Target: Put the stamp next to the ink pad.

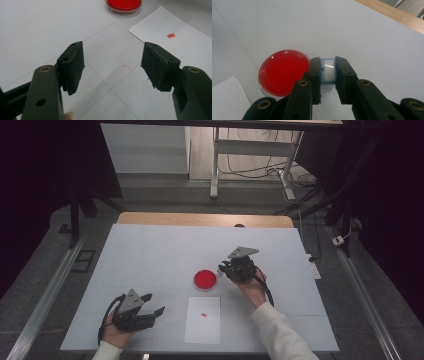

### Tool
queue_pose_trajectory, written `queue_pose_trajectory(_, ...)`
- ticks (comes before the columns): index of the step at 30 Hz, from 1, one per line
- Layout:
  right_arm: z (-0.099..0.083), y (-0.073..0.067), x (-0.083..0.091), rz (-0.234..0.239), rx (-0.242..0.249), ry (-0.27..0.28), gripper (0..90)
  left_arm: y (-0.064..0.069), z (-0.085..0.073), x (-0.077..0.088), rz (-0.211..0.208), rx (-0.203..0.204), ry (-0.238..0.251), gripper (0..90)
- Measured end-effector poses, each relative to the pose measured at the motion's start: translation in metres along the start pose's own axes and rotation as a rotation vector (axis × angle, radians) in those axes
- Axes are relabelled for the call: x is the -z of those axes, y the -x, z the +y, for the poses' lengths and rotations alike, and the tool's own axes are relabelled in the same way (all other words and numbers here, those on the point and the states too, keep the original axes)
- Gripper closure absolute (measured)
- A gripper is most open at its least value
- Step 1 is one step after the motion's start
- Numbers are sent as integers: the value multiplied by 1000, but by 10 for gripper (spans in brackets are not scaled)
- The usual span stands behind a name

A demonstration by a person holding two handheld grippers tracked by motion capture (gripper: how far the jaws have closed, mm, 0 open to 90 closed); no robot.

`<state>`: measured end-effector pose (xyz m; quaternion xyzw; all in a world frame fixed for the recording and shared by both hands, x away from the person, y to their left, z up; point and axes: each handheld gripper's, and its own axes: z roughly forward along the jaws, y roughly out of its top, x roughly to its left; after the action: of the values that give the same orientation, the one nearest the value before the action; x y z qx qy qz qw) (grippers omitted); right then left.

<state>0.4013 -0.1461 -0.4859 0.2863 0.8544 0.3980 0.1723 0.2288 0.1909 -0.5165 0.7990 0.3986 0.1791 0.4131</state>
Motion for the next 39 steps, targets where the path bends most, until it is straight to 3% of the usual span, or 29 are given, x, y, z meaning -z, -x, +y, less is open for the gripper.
queue_pose_trajectory(10,-1,-4,-12,-6,29,-53,746,-1,-1,0,0,1,-6,346)
queue_pose_trajectory(22,-2,-4,-16,-2,20,-41,732,-2,-1,-1,1,3,-7,344)
queue_pose_trajectory(39,-2,-1,-13,1,3,-19,550,-2,-1,0,1,0,-7,343)
